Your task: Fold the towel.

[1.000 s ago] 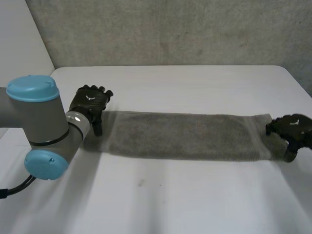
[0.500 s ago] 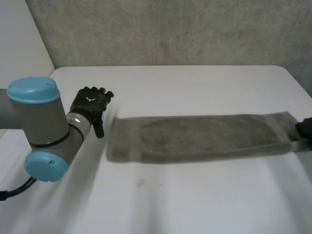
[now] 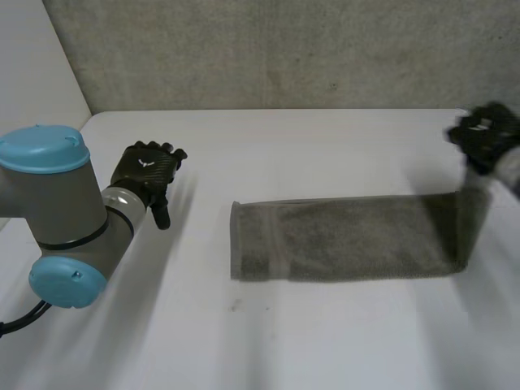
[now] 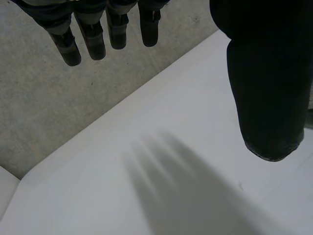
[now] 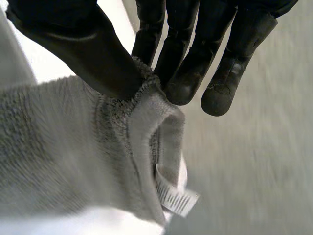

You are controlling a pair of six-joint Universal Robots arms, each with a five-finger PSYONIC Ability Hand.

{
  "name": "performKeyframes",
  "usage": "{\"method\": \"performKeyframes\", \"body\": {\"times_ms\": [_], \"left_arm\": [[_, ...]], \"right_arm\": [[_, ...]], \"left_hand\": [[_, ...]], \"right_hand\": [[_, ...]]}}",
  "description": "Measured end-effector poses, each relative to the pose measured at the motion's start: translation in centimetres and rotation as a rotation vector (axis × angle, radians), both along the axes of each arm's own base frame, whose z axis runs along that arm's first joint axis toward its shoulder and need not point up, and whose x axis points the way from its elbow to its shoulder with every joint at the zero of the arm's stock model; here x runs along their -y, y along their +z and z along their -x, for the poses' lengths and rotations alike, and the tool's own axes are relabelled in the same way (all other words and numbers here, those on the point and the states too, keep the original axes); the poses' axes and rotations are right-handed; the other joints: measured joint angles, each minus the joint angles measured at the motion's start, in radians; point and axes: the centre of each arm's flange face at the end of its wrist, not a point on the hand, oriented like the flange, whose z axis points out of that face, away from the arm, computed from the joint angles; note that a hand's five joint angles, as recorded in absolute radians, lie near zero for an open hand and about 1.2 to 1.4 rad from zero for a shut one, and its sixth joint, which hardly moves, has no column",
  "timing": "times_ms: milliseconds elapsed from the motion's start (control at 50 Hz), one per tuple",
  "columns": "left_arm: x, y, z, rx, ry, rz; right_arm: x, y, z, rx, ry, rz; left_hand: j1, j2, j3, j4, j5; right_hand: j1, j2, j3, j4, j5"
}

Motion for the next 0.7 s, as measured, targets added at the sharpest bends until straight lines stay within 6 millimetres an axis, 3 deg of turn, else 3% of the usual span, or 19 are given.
{"method": "performKeyframes", "body": {"times_ms": [20, 100, 160, 220, 320, 400, 420, 500, 520, 560, 620, 700], "left_arm": [[0.0, 0.0, 0.0, 0.0, 0.0, 0.0], [-0.1, 0.0, -0.1, 0.0, 0.001, -0.002], [-0.2, -0.1, -0.1, -0.001, 0.001, -0.002], [-0.3, -0.1, -0.2, 0.0, 0.002, -0.003], [-0.3, -0.3, -0.2, 0.001, 0.002, -0.006], [-0.3, -0.3, -0.2, 0.003, 0.001, -0.008], [-0.4, -0.3, -0.2, 0.003, 0.001, -0.009], [-0.4, -0.4, -0.2, 0.004, 0.0, -0.01], [-0.4, -0.4, -0.2, 0.004, 0.0, -0.01], [-0.4, -0.4, -0.2, 0.004, 0.0, -0.01], [-0.4, -0.4, -0.2, 0.004, 0.0, -0.011], [-0.4, -0.4, -0.1, 0.004, -0.001, -0.011]], "right_arm": [[-0.3, 0.1, -0.8, 0.002, 0.019, 0.003], [-4.4, 0.1, -8.2, 0.015, 0.223, 0.006], [-8.9, -1.2, -13.8, 0.013, 0.395, -0.019], [-12.8, -3.1, -17.5, -0.001, 0.525, -0.055], [-17.7, -6.8, -20.8, -0.039, 0.664, -0.131], [-20.0, -8.8, -21.8, -0.068, 0.715, -0.174], [-20.3, -9.2, -21.9, -0.072, 0.721, -0.183], [-20.6, -9.0, -21.9, -0.063, 0.719, -0.196], [-20.6, -8.8, -21.8, -0.058, 0.716, -0.196], [-20.2, -7.8, -21.4, -0.026, 0.696, -0.198], [-18.8, -6.4, -20.1, 0.044, 0.637, -0.218], [-15.7, -4.3, -16.9, 0.195, 0.495, -0.272]], "left_hand": [[0.0, 0.0, 0.0, 0.0, 0.0], [0.0, 0.0, 0.0, 0.0, 0.0], [0.0, 0.0, 0.0, 0.0, 0.0], [0.0, 0.0, 0.0, 0.0, 0.0], [0.0, 0.0, 0.0, 0.0, 0.0], [0.0, 0.0, 0.0, 0.0, 0.0], [0.0, 0.0, 0.0, 0.0, 0.0], [0.0, 0.0, 0.0, 0.0, 0.0], [0.0, 0.0, 0.0, 0.0, 0.0], [0.0, 0.0, 0.0, 0.0, 0.0], [0.0, 0.0, 0.0, 0.0, 0.0], [0.0, 0.0, 0.0, 0.0, 0.0]], "right_hand": [[0.0, 0.0, 0.0, 0.0, 0.0], [0.002, 0.0, 0.0, 0.0, 0.0], [0.002, 0.0, 0.0, 0.0, 0.0], [0.002, 0.0, 0.0, 0.0, 0.0], [0.002, 0.0, 0.0, 0.0, 0.0], [-0.012, -0.004, -0.016, -0.023, -0.02], [-0.106, -0.093, -0.096, -0.107, -0.103], [-0.772, -0.768, -0.755, -0.781, -0.804], [-0.848, -0.846, -0.832, -0.857, -0.887], [-1.054, -1.056, -1.064, -1.068, -1.102], [-1.086, -1.07, -1.085, -1.083, -1.105], [-1.091, -1.07, -1.085, -1.083, -1.105]]}}
